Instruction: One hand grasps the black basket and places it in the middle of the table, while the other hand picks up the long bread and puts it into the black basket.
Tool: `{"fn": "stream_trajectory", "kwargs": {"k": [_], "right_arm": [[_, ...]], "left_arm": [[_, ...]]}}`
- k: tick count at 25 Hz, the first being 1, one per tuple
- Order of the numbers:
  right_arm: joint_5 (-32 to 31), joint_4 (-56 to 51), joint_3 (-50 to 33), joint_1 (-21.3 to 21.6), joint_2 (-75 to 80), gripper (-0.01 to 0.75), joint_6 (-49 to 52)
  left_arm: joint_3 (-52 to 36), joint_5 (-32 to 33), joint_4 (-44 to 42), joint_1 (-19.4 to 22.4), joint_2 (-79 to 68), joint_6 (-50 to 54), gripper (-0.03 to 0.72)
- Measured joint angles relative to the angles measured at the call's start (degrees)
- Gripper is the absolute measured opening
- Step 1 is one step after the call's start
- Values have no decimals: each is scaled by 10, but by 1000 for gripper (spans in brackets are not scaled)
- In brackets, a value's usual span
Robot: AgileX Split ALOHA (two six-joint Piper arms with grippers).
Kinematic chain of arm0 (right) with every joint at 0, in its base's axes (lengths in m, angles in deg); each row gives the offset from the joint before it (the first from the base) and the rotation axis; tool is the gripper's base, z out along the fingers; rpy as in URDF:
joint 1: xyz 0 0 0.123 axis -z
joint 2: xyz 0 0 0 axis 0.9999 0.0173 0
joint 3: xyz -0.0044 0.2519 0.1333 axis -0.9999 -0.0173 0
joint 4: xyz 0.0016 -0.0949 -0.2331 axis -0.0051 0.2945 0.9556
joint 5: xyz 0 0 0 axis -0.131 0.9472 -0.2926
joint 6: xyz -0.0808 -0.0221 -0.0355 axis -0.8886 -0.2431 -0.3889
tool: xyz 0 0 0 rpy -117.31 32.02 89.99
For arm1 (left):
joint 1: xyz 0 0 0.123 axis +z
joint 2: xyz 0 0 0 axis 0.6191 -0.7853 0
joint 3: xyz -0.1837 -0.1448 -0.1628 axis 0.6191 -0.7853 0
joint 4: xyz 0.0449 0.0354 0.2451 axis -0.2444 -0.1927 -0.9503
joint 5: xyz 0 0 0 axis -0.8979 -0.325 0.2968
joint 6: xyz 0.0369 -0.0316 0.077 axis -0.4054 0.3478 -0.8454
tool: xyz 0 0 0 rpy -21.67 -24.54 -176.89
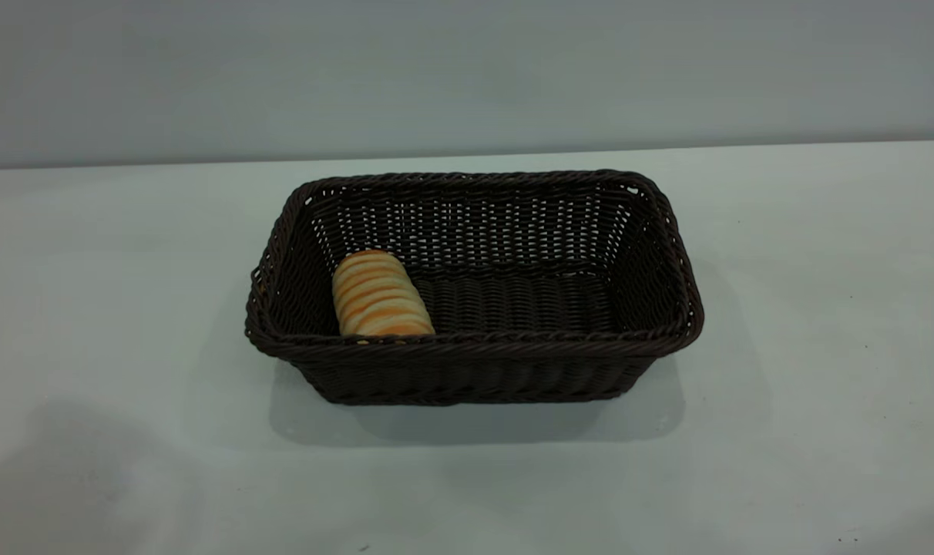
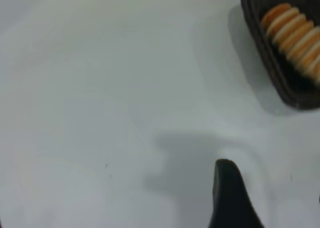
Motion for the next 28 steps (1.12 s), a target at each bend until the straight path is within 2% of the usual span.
{"fn": "stream_trajectory", "kwargs": {"k": [6,14,22,28], "right_arm": [[0,0,-30,0,-94,471,0],[0,-4,-161,0,-218,471,-21],[38,0,-299,0,-344,471,-31],[66,0,-364,0,-425,471,-31]], "left_arm": [[-115,15,4,0,157,8,464],[-249,19,5,0,362,36,464],[-329,19,5,0,492,55,464],[-370,21,6,0,538,60,464]]}}
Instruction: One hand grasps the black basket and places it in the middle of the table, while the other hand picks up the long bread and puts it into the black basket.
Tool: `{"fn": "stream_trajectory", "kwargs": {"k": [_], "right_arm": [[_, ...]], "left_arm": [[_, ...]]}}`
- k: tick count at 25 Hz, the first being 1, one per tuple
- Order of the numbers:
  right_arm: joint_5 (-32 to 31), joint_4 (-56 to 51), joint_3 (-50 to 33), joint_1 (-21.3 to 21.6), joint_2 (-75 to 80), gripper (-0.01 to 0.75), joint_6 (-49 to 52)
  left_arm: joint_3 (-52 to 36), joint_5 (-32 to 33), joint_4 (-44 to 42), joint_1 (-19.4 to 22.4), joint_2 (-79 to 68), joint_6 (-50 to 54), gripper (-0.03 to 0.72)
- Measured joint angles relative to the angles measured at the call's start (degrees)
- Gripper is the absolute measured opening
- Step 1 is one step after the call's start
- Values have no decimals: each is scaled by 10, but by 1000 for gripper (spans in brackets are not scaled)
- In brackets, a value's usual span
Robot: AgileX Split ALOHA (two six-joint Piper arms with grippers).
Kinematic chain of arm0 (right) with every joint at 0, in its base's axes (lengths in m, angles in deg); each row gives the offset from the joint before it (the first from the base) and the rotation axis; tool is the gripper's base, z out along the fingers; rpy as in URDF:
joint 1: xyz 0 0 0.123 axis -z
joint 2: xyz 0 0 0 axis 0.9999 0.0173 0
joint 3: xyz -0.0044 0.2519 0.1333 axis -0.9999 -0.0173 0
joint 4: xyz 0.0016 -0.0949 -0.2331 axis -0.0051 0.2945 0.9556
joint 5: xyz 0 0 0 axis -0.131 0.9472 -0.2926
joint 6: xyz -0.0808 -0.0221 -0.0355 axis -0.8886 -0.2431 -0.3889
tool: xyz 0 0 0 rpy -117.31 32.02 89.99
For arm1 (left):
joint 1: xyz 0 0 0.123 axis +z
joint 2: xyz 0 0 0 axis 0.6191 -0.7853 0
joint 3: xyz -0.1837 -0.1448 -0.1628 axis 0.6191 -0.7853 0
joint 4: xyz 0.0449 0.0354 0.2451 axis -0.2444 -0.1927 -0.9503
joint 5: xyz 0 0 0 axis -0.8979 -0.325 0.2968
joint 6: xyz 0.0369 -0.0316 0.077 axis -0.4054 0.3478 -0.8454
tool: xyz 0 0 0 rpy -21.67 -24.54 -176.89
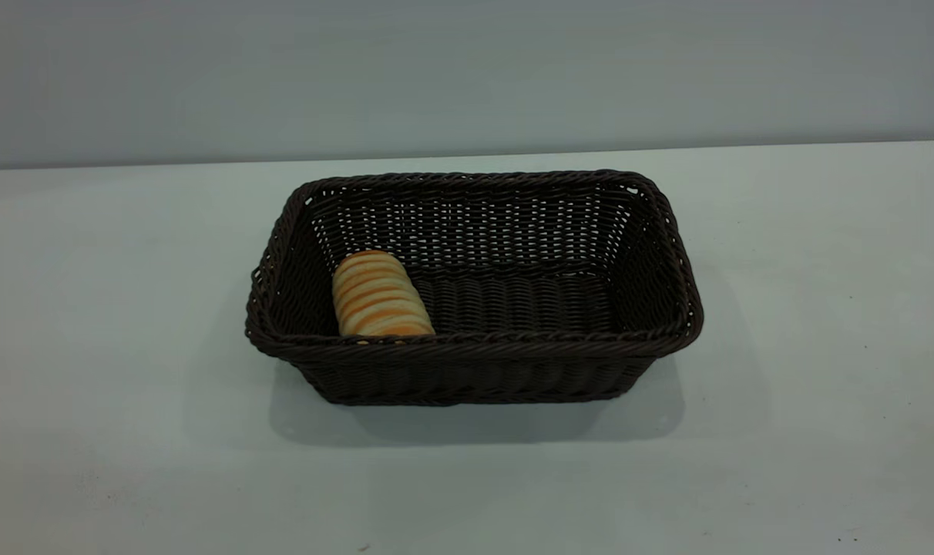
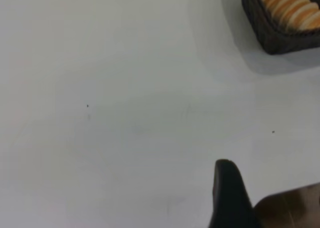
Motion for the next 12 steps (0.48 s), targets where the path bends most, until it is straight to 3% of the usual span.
{"fn": "stream_trajectory", "kwargs": {"k": [12], "right_arm": [[-3,5,-14,0,-88,471,0]], "left_arm": [[-35,11,24,0,11,2,464]]}}
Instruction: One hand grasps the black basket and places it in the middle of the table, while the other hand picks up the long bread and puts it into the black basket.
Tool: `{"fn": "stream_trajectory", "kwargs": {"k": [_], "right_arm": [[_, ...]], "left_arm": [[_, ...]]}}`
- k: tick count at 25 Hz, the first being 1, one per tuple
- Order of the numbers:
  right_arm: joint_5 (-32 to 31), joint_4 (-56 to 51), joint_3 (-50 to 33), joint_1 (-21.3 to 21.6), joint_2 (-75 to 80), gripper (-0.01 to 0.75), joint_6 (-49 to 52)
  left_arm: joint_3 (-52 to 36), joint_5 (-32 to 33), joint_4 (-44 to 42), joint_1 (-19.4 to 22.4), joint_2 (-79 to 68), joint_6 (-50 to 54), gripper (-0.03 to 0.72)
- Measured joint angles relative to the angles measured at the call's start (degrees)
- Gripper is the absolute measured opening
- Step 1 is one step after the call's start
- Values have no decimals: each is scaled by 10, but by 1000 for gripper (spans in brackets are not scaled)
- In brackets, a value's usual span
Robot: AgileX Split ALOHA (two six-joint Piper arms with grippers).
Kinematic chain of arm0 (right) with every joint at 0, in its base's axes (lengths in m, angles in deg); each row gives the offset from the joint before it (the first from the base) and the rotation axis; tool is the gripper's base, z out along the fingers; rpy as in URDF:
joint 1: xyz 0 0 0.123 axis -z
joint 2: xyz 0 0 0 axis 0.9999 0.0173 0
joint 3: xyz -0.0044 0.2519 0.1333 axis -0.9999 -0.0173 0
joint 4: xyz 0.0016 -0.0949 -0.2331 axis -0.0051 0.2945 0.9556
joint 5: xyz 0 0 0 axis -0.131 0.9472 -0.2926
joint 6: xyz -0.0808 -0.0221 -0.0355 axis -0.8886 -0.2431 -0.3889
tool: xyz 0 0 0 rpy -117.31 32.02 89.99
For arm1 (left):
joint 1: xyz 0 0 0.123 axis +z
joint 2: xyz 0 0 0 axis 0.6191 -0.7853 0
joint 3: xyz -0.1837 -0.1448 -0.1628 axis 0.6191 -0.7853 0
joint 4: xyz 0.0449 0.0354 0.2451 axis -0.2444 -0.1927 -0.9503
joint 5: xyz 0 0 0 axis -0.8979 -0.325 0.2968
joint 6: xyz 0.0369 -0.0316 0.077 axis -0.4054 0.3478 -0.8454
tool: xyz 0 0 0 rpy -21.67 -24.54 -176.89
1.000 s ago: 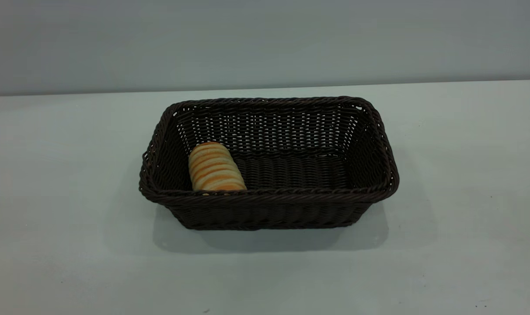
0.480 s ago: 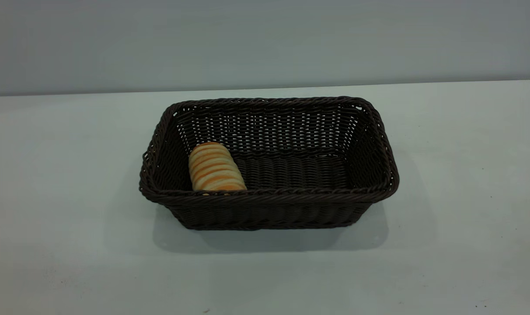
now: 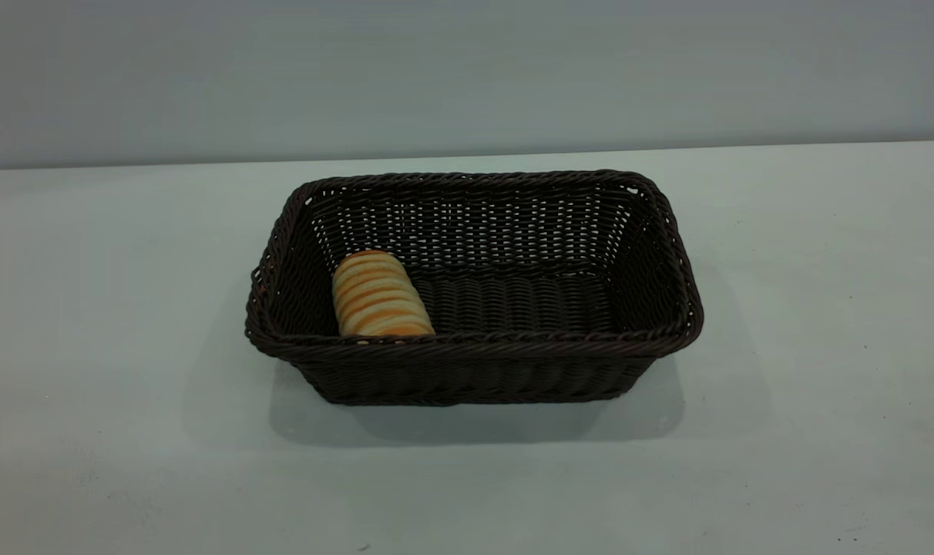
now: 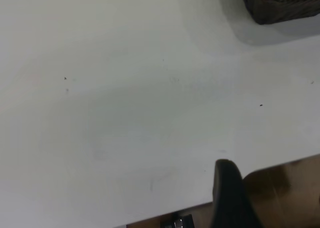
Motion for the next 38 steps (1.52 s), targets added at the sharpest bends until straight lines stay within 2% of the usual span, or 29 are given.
{"fn": "stream_trajectory", "kwargs": {"k": [32,35,38], "right_arm": [[-1,-1,0,0,-6,471,1],[-1,-2,0,7,-6,471,1],[-1,-5,0,52,-6,471,1]], "left_arm": [[-28,15,27,0,2,-14,464],[-28,15,27,22,8,-14,464],[-28,15,27,65,27,-14,464]]}}
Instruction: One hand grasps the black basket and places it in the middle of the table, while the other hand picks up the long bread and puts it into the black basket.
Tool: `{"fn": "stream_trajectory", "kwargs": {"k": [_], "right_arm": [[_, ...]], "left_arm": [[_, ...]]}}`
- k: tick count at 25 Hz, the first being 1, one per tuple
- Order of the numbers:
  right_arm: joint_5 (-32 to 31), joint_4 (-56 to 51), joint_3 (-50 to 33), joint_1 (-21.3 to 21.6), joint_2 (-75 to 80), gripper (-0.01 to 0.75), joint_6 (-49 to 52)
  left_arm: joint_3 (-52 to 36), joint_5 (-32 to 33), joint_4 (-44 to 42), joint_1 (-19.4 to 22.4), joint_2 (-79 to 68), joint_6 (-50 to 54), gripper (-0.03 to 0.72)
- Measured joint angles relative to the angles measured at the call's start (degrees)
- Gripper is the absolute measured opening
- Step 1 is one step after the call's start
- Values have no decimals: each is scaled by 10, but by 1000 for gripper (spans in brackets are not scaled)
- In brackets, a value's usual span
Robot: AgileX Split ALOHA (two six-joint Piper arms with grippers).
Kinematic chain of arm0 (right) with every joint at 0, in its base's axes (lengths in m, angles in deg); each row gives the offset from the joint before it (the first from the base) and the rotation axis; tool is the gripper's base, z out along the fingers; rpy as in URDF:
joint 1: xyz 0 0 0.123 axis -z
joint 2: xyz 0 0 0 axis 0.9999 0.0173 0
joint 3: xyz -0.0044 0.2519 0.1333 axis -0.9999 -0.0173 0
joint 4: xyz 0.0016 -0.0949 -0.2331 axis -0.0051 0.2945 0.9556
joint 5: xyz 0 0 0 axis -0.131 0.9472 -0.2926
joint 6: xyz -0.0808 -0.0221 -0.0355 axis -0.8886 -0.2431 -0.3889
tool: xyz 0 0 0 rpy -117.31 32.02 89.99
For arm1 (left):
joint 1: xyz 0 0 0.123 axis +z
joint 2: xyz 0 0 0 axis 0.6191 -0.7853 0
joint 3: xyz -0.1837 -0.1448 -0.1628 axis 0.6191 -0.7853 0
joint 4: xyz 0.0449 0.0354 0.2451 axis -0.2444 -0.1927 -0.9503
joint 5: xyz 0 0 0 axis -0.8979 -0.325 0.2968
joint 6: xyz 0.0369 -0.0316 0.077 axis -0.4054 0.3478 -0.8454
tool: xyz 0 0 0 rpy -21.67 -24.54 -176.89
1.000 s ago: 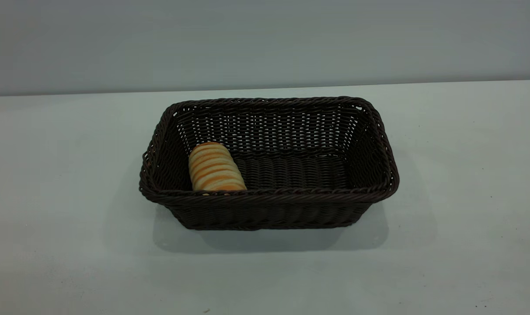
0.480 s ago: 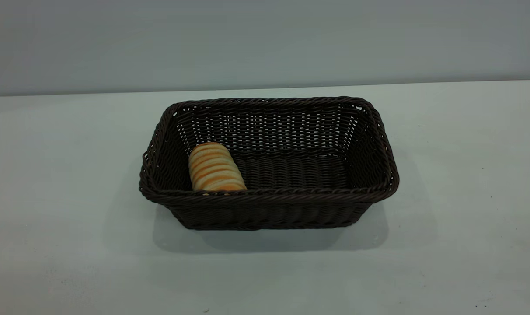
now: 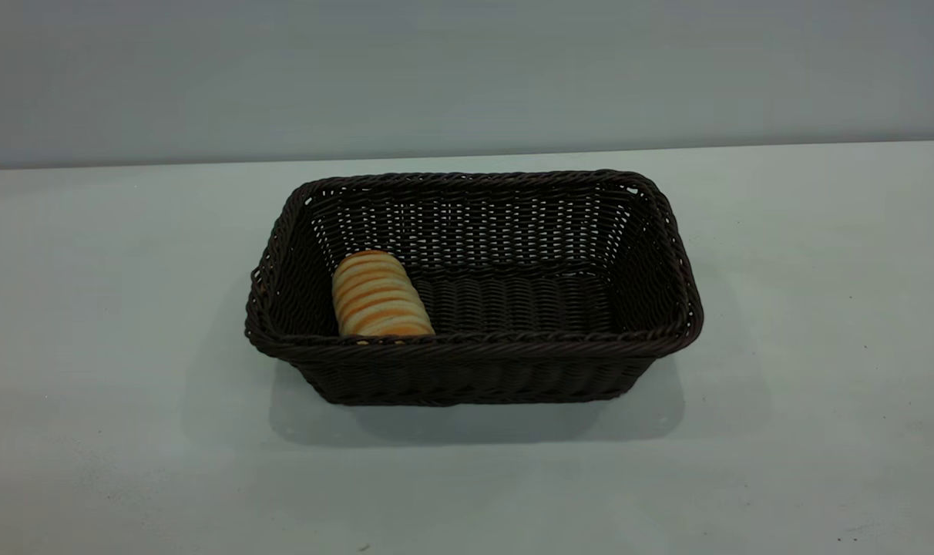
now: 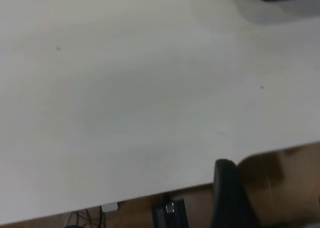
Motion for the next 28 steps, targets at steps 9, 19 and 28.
{"fn": "stream_trajectory", "kwargs": {"k": [9,19,28], "right_arm": [[0,-3,0,130,-34,471,0],[-2,-4,0,166,-42,471,0],[-2,-4,0,167,-44,471,0]], "left_arm": [[0,4,0,91,70,0,465],[0,9,0,93,113,0,465],[0,10,0,93,114,0,465]]}}
